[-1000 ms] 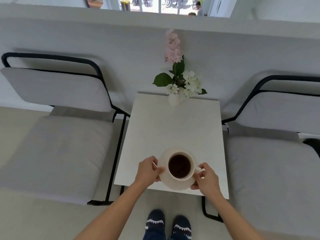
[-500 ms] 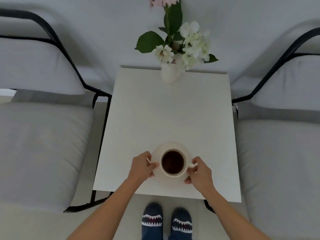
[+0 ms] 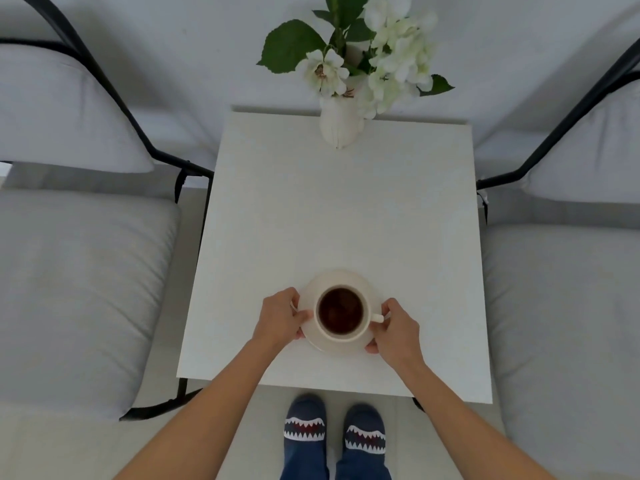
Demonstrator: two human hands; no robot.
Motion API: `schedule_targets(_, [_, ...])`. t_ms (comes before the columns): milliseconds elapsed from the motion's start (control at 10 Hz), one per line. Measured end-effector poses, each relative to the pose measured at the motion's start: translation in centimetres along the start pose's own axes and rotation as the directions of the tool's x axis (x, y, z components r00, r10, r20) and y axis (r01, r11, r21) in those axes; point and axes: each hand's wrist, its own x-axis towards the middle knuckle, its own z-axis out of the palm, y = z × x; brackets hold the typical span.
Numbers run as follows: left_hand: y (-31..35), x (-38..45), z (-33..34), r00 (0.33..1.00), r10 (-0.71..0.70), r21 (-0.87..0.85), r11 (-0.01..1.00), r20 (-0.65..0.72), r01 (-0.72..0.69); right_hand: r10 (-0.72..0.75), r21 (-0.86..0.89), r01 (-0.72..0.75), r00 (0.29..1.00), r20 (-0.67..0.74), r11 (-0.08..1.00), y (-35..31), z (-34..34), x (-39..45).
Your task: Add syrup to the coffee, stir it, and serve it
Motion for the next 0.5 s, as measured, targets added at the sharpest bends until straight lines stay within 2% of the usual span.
schedule_targets(300, [0.1,-0.2,-0.1,1.0,0.007,0.048,0.999,0.007,-0.008,-0.012,0.005,0.012,1.0,-0.005,1.0,-0.1,0.4,0.1])
schedule_targets(400, [0.3,-0.5,-0.5,1.0,0.024,0.187,0.982,0.014,-0.027,-0.033,-0.261,0.04,0.999,0.029,0.964,-1.0,-0.3,-0.4])
schedule_targets(500, [-0.4,-1.3,-0.8,0.985,0.09,0.244,0.968,-0.144,-0.053,-0.153,-0.262,0.121,0.983,-0.105,0.957,-3.4,-3.5,-0.8])
